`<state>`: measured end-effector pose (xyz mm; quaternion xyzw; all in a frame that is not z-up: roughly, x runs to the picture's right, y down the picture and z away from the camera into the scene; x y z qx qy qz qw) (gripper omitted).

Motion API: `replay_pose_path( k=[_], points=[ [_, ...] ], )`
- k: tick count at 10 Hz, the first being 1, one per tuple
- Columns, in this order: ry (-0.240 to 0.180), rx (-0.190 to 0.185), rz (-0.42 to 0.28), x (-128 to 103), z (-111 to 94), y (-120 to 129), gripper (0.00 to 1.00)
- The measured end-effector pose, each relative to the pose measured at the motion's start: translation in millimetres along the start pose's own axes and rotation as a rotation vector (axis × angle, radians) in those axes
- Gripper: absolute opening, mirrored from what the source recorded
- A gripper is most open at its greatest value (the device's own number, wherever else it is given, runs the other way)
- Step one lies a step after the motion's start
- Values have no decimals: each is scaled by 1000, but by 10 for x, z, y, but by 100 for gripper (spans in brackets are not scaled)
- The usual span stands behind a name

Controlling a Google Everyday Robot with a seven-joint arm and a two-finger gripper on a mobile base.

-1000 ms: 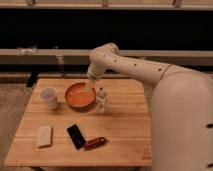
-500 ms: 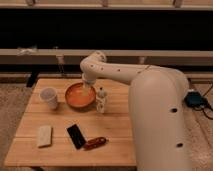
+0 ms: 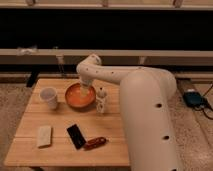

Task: Push the ceramic bowl across the table

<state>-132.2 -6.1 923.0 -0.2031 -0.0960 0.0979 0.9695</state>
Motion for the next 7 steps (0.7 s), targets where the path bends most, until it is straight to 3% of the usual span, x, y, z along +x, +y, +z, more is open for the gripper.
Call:
replay_pose_path(
  k=[2, 7],
  points=[
    [14, 5, -14, 3, 85, 64, 80],
    [72, -32, -50, 94, 303, 287, 80]
  ],
)
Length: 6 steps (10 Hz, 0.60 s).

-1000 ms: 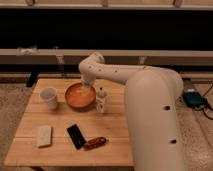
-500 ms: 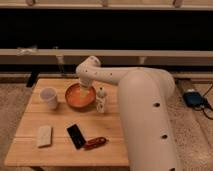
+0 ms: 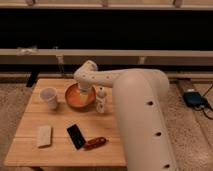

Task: Push the ceramic bowl across the table

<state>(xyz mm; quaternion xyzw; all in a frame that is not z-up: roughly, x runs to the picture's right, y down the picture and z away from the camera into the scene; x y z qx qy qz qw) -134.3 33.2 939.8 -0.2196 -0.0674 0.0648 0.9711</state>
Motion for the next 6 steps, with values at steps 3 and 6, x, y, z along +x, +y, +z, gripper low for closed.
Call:
replay_pose_path(
  k=[3, 6],
  points=[
    [30, -33, -44, 9, 66, 160, 80],
    [53, -81, -102, 12, 94, 394, 80]
  ],
)
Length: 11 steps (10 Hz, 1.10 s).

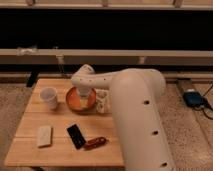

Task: Push the ceramic bowl across the table

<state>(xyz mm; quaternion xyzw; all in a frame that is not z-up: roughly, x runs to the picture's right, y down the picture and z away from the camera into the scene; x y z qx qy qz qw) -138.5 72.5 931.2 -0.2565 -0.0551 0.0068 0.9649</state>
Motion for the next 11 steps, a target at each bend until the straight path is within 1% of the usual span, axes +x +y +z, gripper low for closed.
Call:
replay_pose_path(
  k=[2, 4, 7, 11],
  points=[
    [12, -29, -19, 8, -5, 102, 80],
    [19, -47, -28, 11, -16, 188, 80],
    [32, -75, -32, 3, -43, 433, 80],
    [44, -88, -13, 53, -125, 804, 80]
  ],
)
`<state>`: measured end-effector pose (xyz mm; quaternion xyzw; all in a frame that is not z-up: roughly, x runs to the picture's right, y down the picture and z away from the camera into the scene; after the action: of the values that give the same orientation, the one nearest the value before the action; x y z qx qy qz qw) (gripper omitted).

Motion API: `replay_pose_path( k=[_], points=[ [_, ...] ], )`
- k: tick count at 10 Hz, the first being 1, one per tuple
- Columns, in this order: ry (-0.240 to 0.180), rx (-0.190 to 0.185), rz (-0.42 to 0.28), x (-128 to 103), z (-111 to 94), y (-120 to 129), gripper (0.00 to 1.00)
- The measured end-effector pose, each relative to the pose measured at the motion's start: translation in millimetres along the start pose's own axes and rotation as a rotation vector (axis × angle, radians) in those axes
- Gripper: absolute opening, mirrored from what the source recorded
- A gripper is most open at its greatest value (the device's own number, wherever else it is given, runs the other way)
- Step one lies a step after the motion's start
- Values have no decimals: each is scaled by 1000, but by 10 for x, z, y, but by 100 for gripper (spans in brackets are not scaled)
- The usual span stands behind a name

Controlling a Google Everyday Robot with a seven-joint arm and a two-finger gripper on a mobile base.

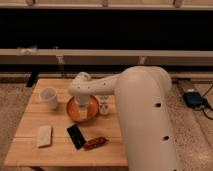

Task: Push the ceramic bowl across the table

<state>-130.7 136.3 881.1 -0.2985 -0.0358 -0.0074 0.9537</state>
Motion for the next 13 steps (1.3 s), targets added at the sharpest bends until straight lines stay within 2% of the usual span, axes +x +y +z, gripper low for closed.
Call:
replay_pose_path(
  k=[8, 10, 13],
  points=[
    [10, -11, 46, 175, -110, 689, 80],
    [9, -16, 50, 200, -140, 773, 80],
    [-16, -21, 58, 194, -250, 877, 80]
  ],
)
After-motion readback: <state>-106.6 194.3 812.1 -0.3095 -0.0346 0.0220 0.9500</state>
